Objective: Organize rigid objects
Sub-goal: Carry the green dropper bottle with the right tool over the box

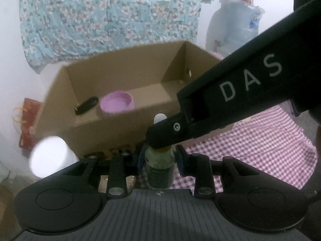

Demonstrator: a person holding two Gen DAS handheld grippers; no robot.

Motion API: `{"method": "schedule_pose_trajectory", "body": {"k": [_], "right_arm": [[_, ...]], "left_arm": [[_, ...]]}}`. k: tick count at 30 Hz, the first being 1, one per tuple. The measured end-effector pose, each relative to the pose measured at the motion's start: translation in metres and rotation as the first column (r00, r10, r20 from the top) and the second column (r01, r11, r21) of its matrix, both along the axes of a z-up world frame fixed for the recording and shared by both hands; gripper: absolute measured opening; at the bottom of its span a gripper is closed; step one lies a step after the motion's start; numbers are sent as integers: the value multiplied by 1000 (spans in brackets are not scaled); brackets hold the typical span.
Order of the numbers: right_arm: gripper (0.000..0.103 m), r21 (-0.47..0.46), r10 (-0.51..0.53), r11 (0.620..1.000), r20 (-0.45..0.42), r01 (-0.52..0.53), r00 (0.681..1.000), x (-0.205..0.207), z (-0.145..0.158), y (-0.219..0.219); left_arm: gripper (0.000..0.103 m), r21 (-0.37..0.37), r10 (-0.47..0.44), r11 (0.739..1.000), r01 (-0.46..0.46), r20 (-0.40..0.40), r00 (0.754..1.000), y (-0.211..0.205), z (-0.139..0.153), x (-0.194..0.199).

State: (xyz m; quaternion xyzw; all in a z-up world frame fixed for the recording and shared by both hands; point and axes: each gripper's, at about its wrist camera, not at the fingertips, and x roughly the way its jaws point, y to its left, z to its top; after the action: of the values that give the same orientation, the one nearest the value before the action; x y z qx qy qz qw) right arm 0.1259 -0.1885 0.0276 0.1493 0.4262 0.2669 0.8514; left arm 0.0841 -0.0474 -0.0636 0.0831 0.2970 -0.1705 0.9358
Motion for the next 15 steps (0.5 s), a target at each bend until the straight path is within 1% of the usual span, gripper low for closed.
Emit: {"method": "schedule_pose_trajectory", "body": {"k": [4,7,10,13,15], "right_arm": [[22,15,13,1000,41,-13,999,-9,29,-2],[22,21,30,999,82,-32,996,-10,55,-4],[22,26,50,998,117,-53,992,-3,77,-6],[22,20,65,997,143,-69,988,11,95,-7],[22,14,74,997,160,-77,984,26,104,-10]], "left_arm": [[31,0,13,1000,-13,38,999,1,28,-9],[31,-30,26,999,-25,46,999,5,52,-8],[31,-73,39,997,-36,39,998,9,74,2],[31,-97,50,994,-45,48,998,9,90,17],[31,-131,51,990,-48,25,998,8,99,36]]}}
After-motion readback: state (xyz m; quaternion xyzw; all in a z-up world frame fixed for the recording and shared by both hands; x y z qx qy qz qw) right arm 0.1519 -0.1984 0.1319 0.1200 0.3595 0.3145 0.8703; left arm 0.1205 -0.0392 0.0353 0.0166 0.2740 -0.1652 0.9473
